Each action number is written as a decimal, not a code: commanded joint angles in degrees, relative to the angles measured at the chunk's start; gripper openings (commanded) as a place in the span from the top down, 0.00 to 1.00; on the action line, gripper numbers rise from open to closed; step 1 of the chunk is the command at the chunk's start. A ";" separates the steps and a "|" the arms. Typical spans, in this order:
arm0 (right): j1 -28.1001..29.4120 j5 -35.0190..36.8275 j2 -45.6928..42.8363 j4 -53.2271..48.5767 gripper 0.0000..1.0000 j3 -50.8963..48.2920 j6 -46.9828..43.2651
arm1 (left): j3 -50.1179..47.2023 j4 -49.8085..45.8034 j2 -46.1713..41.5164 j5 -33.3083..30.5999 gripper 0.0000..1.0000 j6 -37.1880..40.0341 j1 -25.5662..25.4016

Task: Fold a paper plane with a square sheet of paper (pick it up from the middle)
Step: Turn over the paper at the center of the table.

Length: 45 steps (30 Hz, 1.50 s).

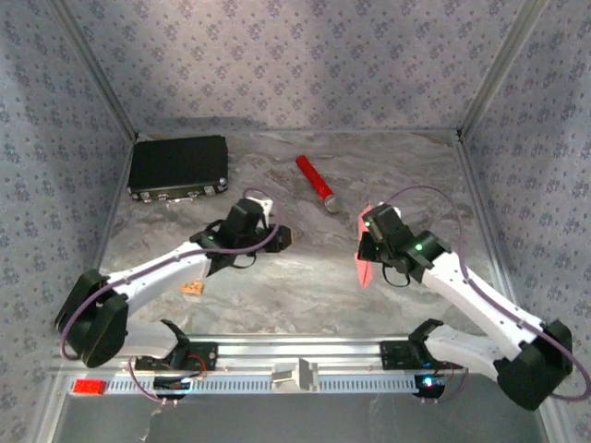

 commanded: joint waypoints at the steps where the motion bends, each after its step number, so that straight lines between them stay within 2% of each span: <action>1: 4.08 14.87 5.87 -11.49 0.94 5.33 2.73 | -0.11 -7.34 -5.79 -0.36 0.70 -0.58 3.64; 3: 7.07 21.66 10.98 -13.25 0.93 7.18 4.51 | -3.39 -7.55 -10.31 -4.44 0.65 -0.33 3.97; 5: 10.10 26.18 16.64 -15.43 0.92 9.60 6.31 | -8.03 -4.94 -14.03 -5.91 0.59 -0.02 4.48; 8: 14.07 28.33 24.94 -18.47 0.94 14.09 8.65 | -11.33 -7.08 -18.31 -8.99 0.58 -2.25 4.95; 12: 18.24 25.88 32.58 -16.00 0.95 16.80 9.39 | -13.80 -11.22 -24.67 -13.11 0.58 -5.47 5.35; 16: 20.89 21.75 39.13 -13.11 0.95 20.40 12.00 | -13.58 -16.58 -29.55 -16.31 0.54 -4.26 6.83; 24: 24.88 12.12 50.76 -8.83 0.94 30.82 9.60 | -12.89 -20.27 -31.44 -16.12 0.54 -3.21 8.80; 29: 22.69 -0.34 49.22 3.81 0.87 27.52 7.23 | -13.04 -19.08 -31.02 -15.26 0.54 -3.09 9.09; 32: 20.45 -8.56 45.31 14.02 0.76 22.41 6.05 | -12.98 -17.74 -29.76 -13.08 0.54 -3.09 9.19; 35: 18.13 -13.43 40.17 21.02 0.64 16.93 5.90 | -13.08 -15.77 -27.38 -9.99 0.54 -3.75 9.30; 41: 12.03 -21.28 28.51 31.72 0.64 3.23 7.08 | -12.91 -8.40 -17.92 0.73 0.58 -5.52 9.22; 45: 5.97 -27.03 21.43 39.60 0.74 -7.03 10.23 | -11.65 -3.31 -10.19 4.71 0.60 -6.72 7.50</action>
